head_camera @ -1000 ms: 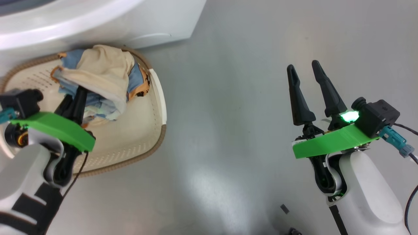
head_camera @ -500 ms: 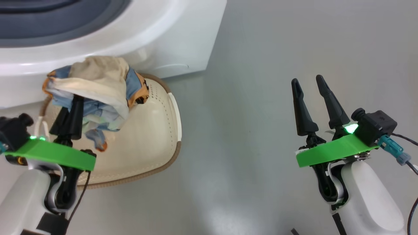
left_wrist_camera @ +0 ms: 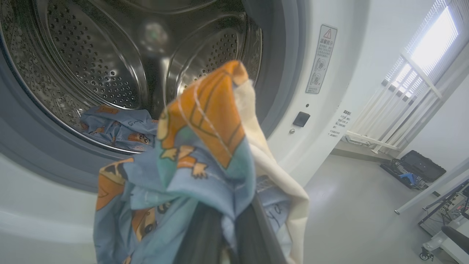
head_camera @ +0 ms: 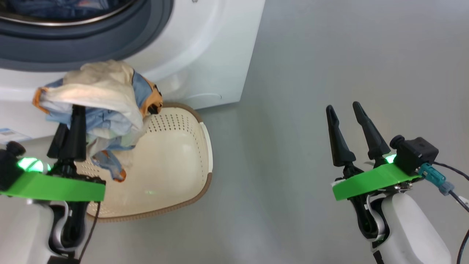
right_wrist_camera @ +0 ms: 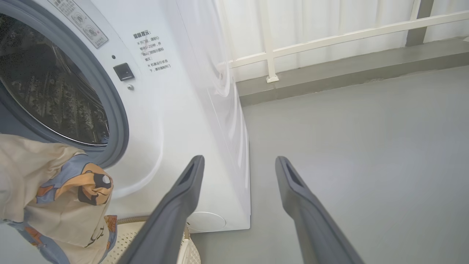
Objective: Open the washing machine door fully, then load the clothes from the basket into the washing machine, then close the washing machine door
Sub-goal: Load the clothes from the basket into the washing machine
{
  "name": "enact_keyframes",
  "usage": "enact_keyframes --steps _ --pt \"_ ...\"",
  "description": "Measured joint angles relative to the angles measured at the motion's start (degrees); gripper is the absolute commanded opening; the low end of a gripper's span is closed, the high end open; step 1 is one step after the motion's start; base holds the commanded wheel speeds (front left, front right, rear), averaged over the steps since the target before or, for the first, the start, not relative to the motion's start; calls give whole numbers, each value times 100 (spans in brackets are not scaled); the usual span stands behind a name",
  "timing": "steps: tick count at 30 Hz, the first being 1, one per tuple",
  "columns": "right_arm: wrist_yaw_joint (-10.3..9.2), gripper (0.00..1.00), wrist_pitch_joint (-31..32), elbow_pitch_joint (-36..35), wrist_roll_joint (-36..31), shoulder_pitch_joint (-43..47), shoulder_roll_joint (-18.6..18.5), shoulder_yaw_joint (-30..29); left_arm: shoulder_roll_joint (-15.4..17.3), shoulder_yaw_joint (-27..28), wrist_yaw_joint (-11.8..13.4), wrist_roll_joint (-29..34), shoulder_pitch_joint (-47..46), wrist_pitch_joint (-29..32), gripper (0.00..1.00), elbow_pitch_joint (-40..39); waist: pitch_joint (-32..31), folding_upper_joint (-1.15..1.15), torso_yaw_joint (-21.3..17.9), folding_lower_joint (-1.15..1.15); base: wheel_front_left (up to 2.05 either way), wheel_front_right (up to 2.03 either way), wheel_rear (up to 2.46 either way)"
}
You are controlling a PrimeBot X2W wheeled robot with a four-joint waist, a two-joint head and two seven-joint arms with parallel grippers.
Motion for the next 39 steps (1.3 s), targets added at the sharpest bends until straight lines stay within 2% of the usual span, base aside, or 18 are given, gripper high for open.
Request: enact_keyframes --steps 9,22,39 --pt "0 100 0 123 -68 185 0 -129 -311 205 0 368 310 0 0 19 -521 0 7 0 0 0 0" --pt "0 100 0 231 -78 486 -127 -131 -615 389 0 520 740 0 0 198 -1189 0 66 0 0 0 0" --pt "0 100 0 218 -41 521 -255 18 -814 646 0 565 652 1 0 504 -1276 0 124 0 0 0 0"
